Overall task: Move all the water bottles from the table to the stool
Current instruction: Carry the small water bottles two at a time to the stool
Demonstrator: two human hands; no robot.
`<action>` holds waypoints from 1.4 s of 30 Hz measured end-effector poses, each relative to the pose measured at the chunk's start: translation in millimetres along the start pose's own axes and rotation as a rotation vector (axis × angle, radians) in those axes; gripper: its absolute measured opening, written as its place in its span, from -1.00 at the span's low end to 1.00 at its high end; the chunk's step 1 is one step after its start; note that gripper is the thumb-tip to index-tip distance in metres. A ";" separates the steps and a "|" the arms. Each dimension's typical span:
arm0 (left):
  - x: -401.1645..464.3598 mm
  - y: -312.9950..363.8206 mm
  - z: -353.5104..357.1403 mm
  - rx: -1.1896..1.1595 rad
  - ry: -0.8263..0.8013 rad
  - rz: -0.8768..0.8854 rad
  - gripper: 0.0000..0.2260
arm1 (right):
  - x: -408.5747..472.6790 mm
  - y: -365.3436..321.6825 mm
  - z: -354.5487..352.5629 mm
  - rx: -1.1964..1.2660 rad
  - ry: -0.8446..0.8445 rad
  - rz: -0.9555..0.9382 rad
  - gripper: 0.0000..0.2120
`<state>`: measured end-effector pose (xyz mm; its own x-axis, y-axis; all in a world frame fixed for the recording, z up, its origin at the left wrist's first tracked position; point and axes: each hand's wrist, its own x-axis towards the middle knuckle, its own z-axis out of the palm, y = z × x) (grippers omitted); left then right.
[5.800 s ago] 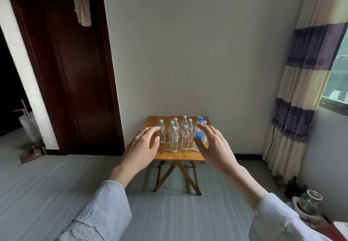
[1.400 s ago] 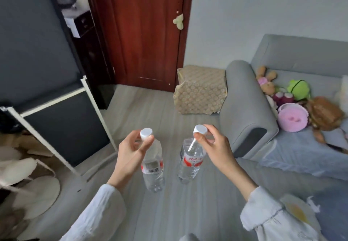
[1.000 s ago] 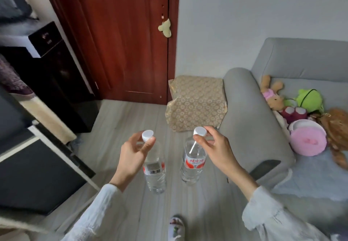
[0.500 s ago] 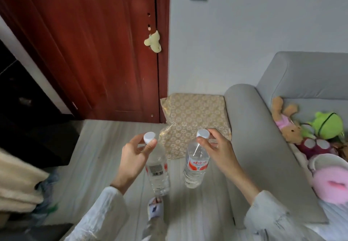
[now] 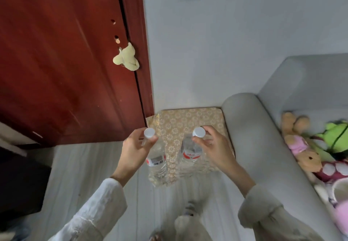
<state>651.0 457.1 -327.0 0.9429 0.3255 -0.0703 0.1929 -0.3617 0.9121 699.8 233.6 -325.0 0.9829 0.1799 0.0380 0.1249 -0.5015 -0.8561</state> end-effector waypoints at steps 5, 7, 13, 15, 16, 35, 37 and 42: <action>86.1 -4.9 36.2 0.069 -0.026 -0.036 -0.82 | 102.4 42.3 10.3 -0.034 -0.113 0.043 -0.67; 120.2 -9.1 53.1 0.106 -0.023 -0.055 -0.81 | 142.4 60.9 15.2 -0.060 -0.178 0.056 -0.67; 212.1 -39.2 100.5 0.200 -0.041 -0.215 -0.70 | 239.4 108.1 35.7 -0.123 -0.343 0.113 -0.64; 244.5 -50.7 115.6 0.217 -0.054 -0.238 -0.66 | 269.9 122.4 48.1 -0.128 -0.376 0.129 -0.63; 260.3 -56.7 122.2 0.231 -0.060 -0.248 -0.65 | 283.7 129.0 54.8 -0.127 -0.391 0.145 -0.63; 416.8 -147.8 191.9 0.217 -0.074 -0.271 -0.78 | 412.0 205.6 155.1 -0.019 -0.282 0.282 -0.68; 422.8 -146.8 193.6 0.228 -0.086 -0.242 -0.76 | 417.6 205.3 156.3 -0.036 -0.278 0.274 -0.71; 428.6 -148.8 193.4 0.263 -0.101 -0.200 -0.69 | 423.7 206.5 157.9 -0.064 -0.249 0.246 -0.69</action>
<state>1079.0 481.6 -570.9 0.8991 0.3290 -0.2887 0.4273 -0.5169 0.7418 1120.7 339.9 -567.0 0.9227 0.2437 -0.2988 -0.0955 -0.6064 -0.7894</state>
